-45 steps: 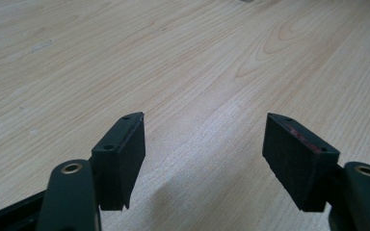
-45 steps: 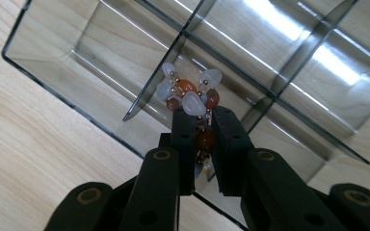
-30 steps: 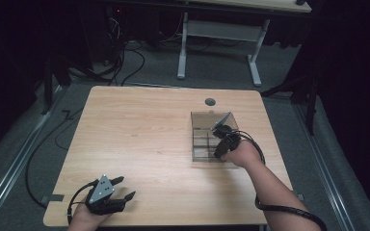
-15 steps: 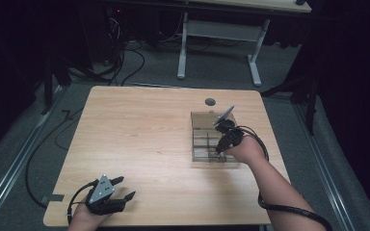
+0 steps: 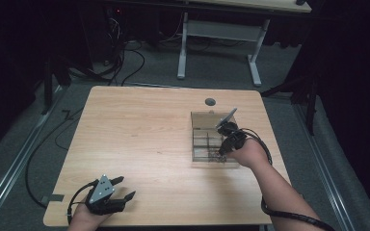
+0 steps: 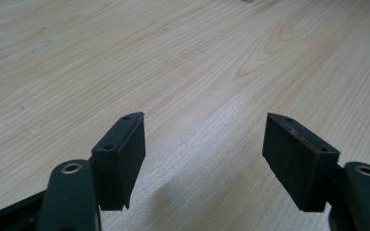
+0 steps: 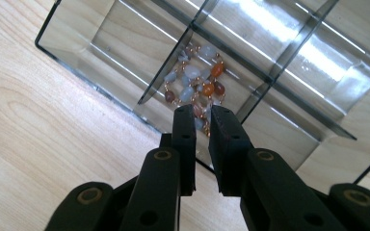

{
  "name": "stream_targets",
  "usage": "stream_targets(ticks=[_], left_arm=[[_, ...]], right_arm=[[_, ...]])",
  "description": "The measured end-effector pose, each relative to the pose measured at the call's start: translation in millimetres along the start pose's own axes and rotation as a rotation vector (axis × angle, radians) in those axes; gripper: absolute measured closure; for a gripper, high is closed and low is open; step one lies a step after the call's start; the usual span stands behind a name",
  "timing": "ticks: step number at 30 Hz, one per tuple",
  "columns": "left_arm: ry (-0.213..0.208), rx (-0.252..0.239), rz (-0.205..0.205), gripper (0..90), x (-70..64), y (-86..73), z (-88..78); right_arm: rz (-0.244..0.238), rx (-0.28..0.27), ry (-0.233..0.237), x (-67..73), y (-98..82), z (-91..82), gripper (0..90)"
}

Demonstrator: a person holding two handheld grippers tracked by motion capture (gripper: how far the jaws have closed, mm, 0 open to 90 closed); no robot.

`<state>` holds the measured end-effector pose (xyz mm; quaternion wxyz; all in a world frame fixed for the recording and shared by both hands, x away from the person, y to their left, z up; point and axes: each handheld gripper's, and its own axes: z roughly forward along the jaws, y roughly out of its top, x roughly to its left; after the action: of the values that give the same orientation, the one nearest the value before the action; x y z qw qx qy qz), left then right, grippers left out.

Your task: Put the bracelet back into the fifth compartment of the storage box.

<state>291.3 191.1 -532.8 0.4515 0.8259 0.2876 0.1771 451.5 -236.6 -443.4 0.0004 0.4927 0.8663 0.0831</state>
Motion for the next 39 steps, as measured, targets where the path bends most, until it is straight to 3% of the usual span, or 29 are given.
stream_targets(ticks=[19,39], left_arm=[[0.0,-0.002,-0.004,32.0,0.3,-0.1,-0.3],[0.0,-0.004,-0.007,31.9,0.6,-0.2,-0.3]], right_arm=[[0.047,-0.031,-0.011,4.5,-46.0,-20.5,80.3],[0.057,-0.054,0.028,1.2,-65.9,-2.3,76.9]])
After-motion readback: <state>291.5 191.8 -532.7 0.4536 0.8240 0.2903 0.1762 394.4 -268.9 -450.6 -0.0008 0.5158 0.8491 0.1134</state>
